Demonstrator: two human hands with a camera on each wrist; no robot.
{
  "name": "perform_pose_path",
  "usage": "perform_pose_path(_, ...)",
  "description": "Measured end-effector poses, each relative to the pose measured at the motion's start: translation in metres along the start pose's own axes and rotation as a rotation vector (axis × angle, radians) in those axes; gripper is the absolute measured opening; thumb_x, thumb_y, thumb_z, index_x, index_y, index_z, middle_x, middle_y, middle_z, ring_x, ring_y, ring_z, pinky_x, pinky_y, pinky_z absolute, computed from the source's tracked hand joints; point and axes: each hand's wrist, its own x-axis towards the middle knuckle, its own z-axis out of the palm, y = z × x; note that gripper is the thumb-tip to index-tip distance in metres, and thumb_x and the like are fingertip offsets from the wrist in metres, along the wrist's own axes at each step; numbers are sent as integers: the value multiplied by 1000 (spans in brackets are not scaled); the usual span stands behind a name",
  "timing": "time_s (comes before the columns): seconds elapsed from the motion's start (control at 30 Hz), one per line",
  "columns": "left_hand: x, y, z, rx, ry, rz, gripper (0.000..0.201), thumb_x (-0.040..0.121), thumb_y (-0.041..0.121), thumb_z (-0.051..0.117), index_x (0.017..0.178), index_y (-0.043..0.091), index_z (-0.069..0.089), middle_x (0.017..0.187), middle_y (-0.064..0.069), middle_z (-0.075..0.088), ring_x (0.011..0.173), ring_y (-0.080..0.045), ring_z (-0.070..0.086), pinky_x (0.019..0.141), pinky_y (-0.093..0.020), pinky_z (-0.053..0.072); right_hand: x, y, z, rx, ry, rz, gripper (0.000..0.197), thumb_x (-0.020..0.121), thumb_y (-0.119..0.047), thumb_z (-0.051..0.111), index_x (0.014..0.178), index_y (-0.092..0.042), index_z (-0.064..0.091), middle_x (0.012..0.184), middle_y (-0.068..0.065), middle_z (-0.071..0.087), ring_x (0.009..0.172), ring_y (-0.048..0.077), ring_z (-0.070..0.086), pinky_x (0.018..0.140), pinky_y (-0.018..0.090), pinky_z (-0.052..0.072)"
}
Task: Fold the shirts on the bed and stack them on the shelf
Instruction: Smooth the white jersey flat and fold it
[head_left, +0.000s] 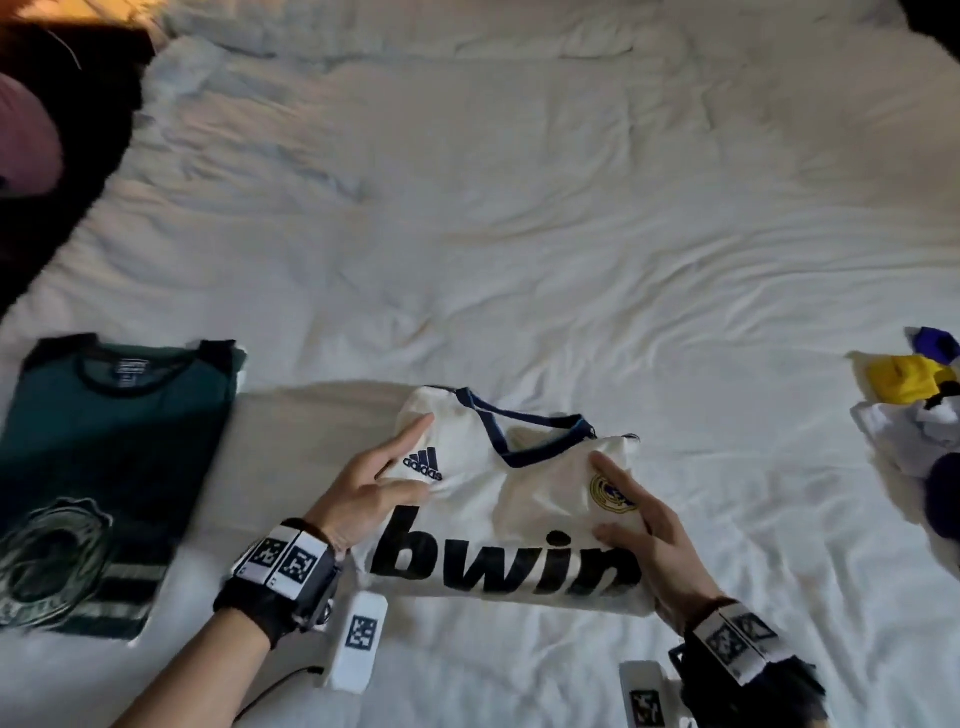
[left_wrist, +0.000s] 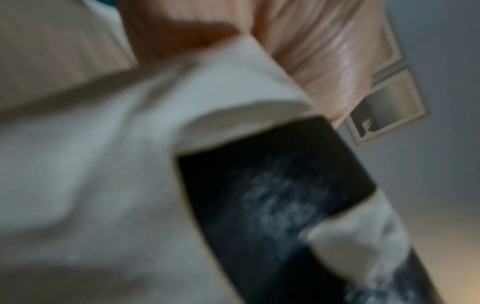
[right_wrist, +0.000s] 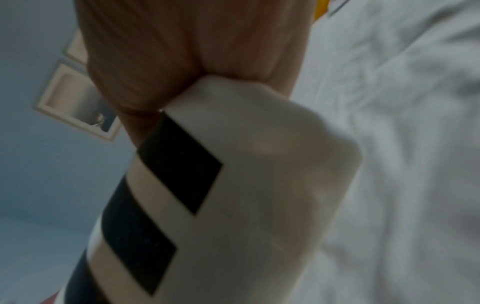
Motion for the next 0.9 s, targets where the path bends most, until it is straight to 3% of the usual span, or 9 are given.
perform_pose_path(0.1,-32,2,-79,19,99,4,71,82,7,71,134,47,45,130,44,37,119,31,30,90,4,33,15,-1,84,-6,-63,-23,73,80,23,48,131,-28,57,116,8,70,103,29,68,88,41,56)
perform_pose_path(0.27,-75,3,-210,86,316,-20,69,84,-3,65,137,38,49,142,25,40,130,12,35,81,3,38,50,-7,231,-39,-193,-74,74,81,21,51,140,-23,49,124,9,64,98,18,68,82,30,57)
perform_pose_path(0.37,-90,10,-284,133,391,-27,70,84,-1,63,137,43,49,149,23,36,132,10,34,94,-7,36,70,-21,311,-67,-258,-151,76,81,21,52,144,-22,44,128,5,60,111,17,62,95,31,52)
perform_pose_path(0.47,-96,18,-345,180,492,4,70,83,-1,63,137,42,50,150,20,37,131,10,36,100,-13,30,88,-41,373,-99,-303,-257,78,83,18,55,144,-28,39,125,-8,56,110,4,58,88,14,48)
perform_pose_path(0.53,-97,15,-381,162,556,17,70,82,-1,63,136,43,52,147,18,43,128,7,42,102,-16,33,99,-45,407,-118,-314,-304,76,84,16,55,146,-24,37,125,-9,54,113,5,55,83,7,47)
perform_pose_path(0.63,-98,-13,-424,121,609,-26,69,77,6,67,131,46,55,143,15,49,131,-5,44,113,-31,31,111,-28,444,-112,-323,-305,75,86,13,56,149,-21,34,137,2,49,126,16,50,99,20,47)
perform_pose_path(0.7,-100,-49,-439,130,674,-109,65,79,6,68,132,42,56,142,17,48,131,-5,43,114,-31,28,121,2,462,-153,-340,-230,77,87,8,58,151,-24,30,140,2,48,128,18,49,105,31,44)
perform_pose_path(0.83,-107,-150,-439,132,878,-433,53,85,11,72,135,10,55,137,-13,56,127,-31,51,106,-37,38,131,81,478,-270,-324,54,90,73,-20,76,145,-44,28,129,-1,59,115,25,60,98,49,50)
perform_pose_path(0.9,-118,-198,-432,169,900,-577,54,87,23,72,134,3,54,132,-20,58,122,-37,54,103,-41,40,128,113,476,-279,-234,82,80,64,-26,80,133,-37,41,116,-3,64,102,19,65,92,47,53)
